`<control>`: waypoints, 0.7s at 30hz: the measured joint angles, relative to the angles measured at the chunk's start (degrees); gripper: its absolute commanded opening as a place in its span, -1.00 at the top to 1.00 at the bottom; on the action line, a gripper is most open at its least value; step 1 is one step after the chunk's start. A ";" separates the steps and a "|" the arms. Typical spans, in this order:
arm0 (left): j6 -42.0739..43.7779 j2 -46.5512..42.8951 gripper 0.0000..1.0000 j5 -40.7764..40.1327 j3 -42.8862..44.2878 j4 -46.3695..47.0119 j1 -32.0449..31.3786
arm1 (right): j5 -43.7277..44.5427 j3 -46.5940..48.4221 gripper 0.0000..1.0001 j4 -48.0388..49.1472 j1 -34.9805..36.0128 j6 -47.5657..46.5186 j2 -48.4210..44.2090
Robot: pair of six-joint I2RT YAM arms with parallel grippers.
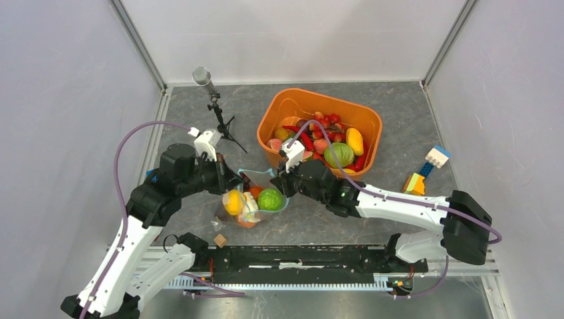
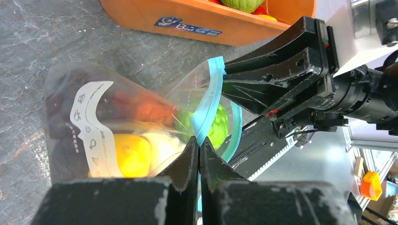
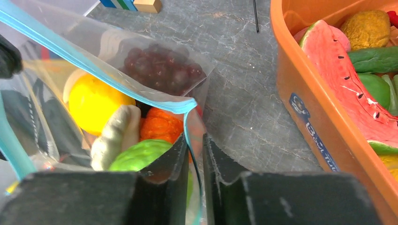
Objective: Place the food in the zip-top bag and seal the zipper
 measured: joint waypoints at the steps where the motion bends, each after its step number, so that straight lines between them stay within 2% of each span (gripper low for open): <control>1: 0.28 0.24 0.91 0.44 0.11 -0.04 0.00 | 0.22 0.42 0.83 -0.24 0.00 -0.28 0.11; 2: 0.52 0.52 0.91 0.72 0.31 -0.09 0.00 | 0.44 0.72 0.96 -0.44 0.00 -0.50 0.11; 3: 0.90 0.79 0.91 0.90 0.50 -0.09 0.00 | 0.72 0.83 1.00 -0.55 0.00 -0.63 -0.04; 5: 1.44 1.18 0.88 1.07 0.90 -0.33 0.00 | 1.01 0.83 1.00 -1.11 0.00 -0.42 -0.66; 6: 1.70 1.38 0.75 1.09 1.09 -0.44 0.00 | 0.98 0.70 1.00 -1.60 0.00 -0.09 -1.33; 8: 2.49 1.60 0.75 1.29 1.33 -0.50 0.00 | 0.81 -0.39 1.00 -1.97 0.00 1.07 -4.11; 9: 2.75 1.66 0.69 1.75 1.49 -0.52 0.00 | 0.72 -0.94 1.00 -1.99 0.00 1.66 -5.35; 10: 3.17 1.77 0.43 2.36 1.68 -0.48 0.00 | 0.61 -1.75 1.00 -1.88 0.00 2.56 -7.02; 11: 3.65 1.92 0.01 2.91 1.97 -0.48 0.00 | 0.46 -2.73 1.00 -1.70 0.02 3.67 -8.98; 13: 5.05 2.27 -0.56 3.91 2.60 -0.42 0.00 | 0.35 -4.00 1.00 -1.42 0.02 5.57 -11.50; 14: 5.64 2.45 -0.76 4.17 2.97 -0.46 0.00 | 0.42 -4.39 1.00 -1.36 0.02 6.51 -12.33; 16: 6.69 2.64 -0.97 4.48 3.45 -0.28 0.00 | 0.98 -4.96 1.00 -1.33 0.02 8.50 -13.31; 21: 8.07 -0.22 -1.00 2.89 3.13 0.37 0.00 | 5.38 -6.93 1.00 -1.46 -0.04 14.25 -14.95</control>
